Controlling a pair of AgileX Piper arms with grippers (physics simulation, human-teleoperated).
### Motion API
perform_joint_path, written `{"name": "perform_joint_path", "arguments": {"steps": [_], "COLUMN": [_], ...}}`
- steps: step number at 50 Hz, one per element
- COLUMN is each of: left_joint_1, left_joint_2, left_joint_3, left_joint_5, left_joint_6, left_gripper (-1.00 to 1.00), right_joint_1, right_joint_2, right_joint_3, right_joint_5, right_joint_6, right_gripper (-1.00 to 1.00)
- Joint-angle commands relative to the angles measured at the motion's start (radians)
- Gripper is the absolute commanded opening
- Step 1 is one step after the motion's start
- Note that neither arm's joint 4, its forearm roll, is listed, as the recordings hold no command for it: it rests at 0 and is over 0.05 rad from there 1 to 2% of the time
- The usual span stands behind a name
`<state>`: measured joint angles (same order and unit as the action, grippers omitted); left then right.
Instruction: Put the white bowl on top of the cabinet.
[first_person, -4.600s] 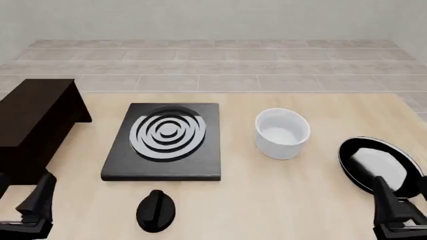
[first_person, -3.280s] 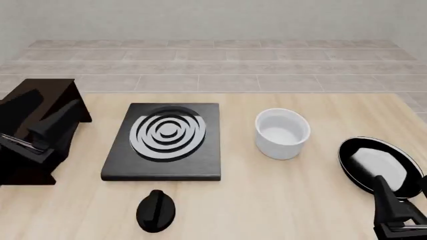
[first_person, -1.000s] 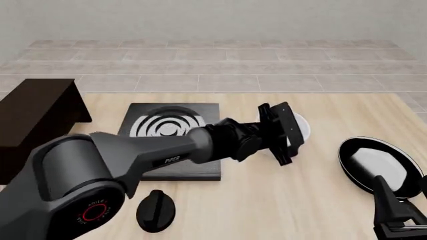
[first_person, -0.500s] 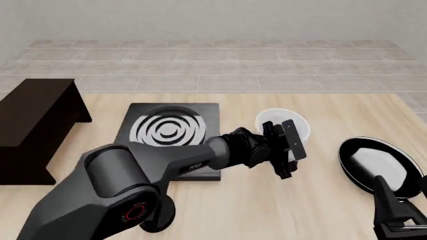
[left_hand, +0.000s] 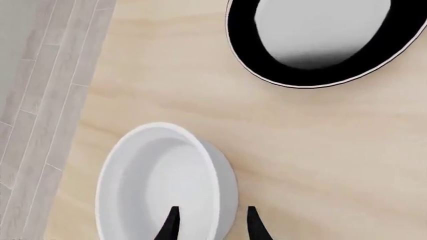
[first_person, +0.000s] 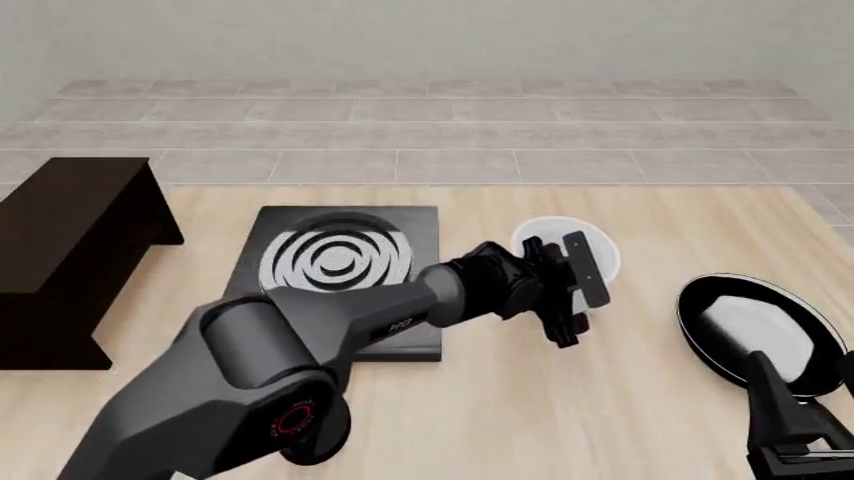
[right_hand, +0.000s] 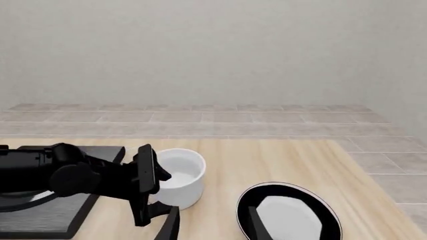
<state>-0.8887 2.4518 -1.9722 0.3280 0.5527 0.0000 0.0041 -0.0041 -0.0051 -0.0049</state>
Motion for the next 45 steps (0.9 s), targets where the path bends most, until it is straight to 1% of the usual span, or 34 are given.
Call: {"name": "perform_joint_path", "arguments": {"steps": [1, 2, 4, 7, 10, 16, 20, 21, 22, 23, 25, 26, 27, 29, 30, 32, 35, 39, 40, 42, 43, 45], "left_joint_1": [0.004, 0.002, 0.009, 0.012, 0.026, 0.051, 0.046, 0.045, 0.045, 0.038, 0.037, 0.037, 0.037, 0.031, 0.032, 0.058, 0.086, 0.104, 0.104, 0.114, 0.117, 0.127], "left_joint_2": [0.074, 0.068, 0.066, 0.044, 0.041, 0.03, -0.003, -0.022, -0.023, -0.037, -0.039, -0.054, -0.054, -0.09, -0.111, -0.117, -0.147, -0.183, -0.205, -0.234, -0.257, -0.275], "left_joint_3": [0.037, 0.045, 0.039, 0.061, 0.067, 0.062, 0.091, 0.113, 0.114, 0.122, 0.126, 0.144, 0.145, 0.187, 0.217, 0.219, 0.265, 0.3, 0.316, 0.339, 0.356, 0.376], "left_joint_5": [0.047, 0.042, 0.042, 0.028, 0.011, -0.006, -0.032, -0.059, -0.06, -0.067, -0.069, -0.093, -0.094, -0.138, -0.175, -0.194, -0.272, -0.322, -0.337, -0.362, -0.382, -0.405], "left_joint_6": [-0.021, -0.019, -0.013, -0.005, 0.022, 0.035, 0.02, 0.017, 0.017, -0.006, -0.005, -0.013, -0.013, -0.023, -0.014, -0.006, 0.025, 0.006, -0.006, -0.004, -0.018, -0.007], "left_gripper": [1.0, -1.0, -1.0, -1.0, -1.0, -1.0, -1.0, -1.0, -1.0, -1.0, -1.0, -1.0, -1.0, -1.0, -1.0, -1.0, -1.0, -1.0, -1.0, -1.0, -1.0, -1.0], "right_joint_1": [0.0, 0.0, 0.0, 0.0, 0.0, 0.0, 0.0, 0.0, 0.0, 0.0, 0.001, 0.001, 0.001, 0.001, 0.001, 0.001, 0.001, 0.001, 0.001, 0.001, 0.001, 0.001], "right_joint_2": [0.002, 0.001, 0.002, 0.001, 0.001, 0.0, 0.0, -0.001, -0.001, 0.0, 0.001, 0.0, 0.0, 0.0, 0.0, -0.001, 0.001, 0.001, 0.001, 0.002, 0.002, 0.001], "right_joint_3": [0.001, 0.001, 0.001, 0.001, 0.001, 0.001, 0.001, 0.0, 0.0, 0.0, 0.001, 0.001, 0.001, 0.0, 0.0, 0.0, 0.001, 0.001, 0.001, 0.002, 0.002, 0.001], "right_joint_5": [-0.003, -0.002, -0.003, -0.001, -0.001, -0.001, 0.0, 0.001, 0.001, 0.0, -0.002, -0.001, -0.001, 0.0, 0.0, 0.001, -0.003, -0.002, -0.001, -0.004, -0.004, -0.002], "right_joint_6": [0.0, -0.001, 0.0, 0.0, 0.0, 0.0, 0.0, 0.0, 0.0, 0.0, 0.0, 0.0, 0.0, 0.0, 0.0, 0.0, 0.0, 0.0, 0.0, 0.0, 0.0, 0.0], "right_gripper": [1.0, 1.0, 1.0, 1.0, 1.0, 1.0, 1.0, 1.0, 1.0, 1.0, 1.0, 1.0, 1.0, 1.0, 1.0, 1.0, 1.0, 1.0, 1.0, 1.0, 1.0, 1.0]}}
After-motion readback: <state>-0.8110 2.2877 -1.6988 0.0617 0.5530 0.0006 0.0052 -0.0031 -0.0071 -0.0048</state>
